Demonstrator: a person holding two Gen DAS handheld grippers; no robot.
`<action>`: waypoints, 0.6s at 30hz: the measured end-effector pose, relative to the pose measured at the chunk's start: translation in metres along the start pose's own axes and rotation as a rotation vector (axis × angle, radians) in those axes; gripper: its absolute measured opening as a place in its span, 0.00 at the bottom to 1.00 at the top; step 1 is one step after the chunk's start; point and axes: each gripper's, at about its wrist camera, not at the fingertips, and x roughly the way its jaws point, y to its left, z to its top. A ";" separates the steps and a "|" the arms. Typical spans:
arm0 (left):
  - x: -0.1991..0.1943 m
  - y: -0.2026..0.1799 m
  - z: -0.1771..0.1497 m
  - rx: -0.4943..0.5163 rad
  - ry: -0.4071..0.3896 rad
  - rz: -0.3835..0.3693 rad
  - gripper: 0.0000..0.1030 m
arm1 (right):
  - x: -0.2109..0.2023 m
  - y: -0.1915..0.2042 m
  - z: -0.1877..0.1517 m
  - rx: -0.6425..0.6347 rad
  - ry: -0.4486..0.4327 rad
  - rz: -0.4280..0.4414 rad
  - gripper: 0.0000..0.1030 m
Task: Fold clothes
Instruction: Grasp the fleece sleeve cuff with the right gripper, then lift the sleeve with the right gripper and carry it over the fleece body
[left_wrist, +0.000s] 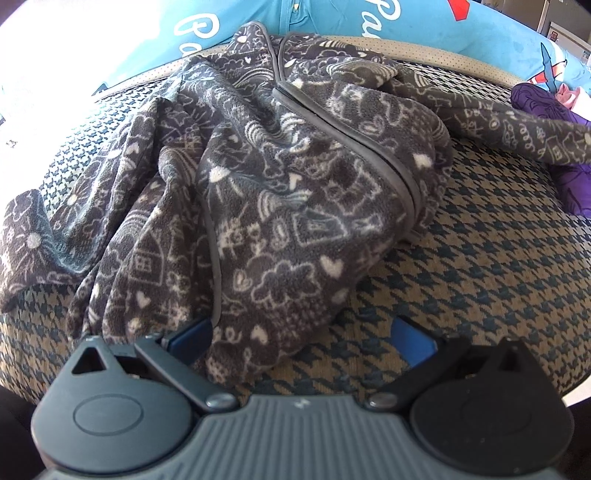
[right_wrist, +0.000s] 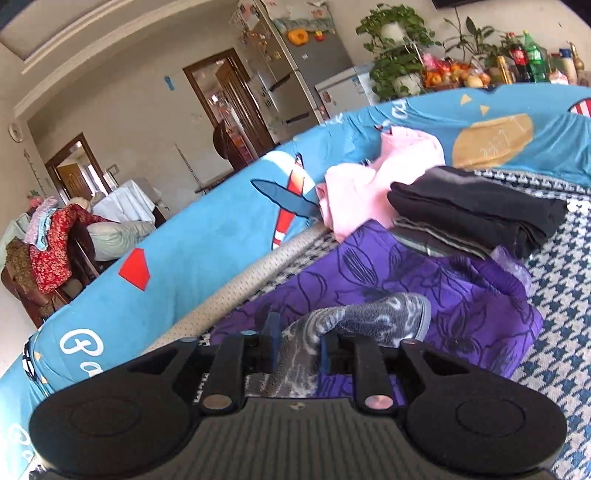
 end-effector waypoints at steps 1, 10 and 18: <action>-0.001 0.002 0.000 -0.006 -0.001 0.002 1.00 | -0.001 -0.004 -0.001 0.010 0.004 -0.028 0.45; -0.012 0.016 -0.004 -0.044 -0.012 0.027 1.00 | -0.029 -0.017 -0.006 -0.009 -0.036 -0.072 0.57; -0.018 0.036 -0.013 -0.075 -0.013 0.054 1.00 | -0.055 0.010 -0.026 -0.115 -0.026 0.034 0.61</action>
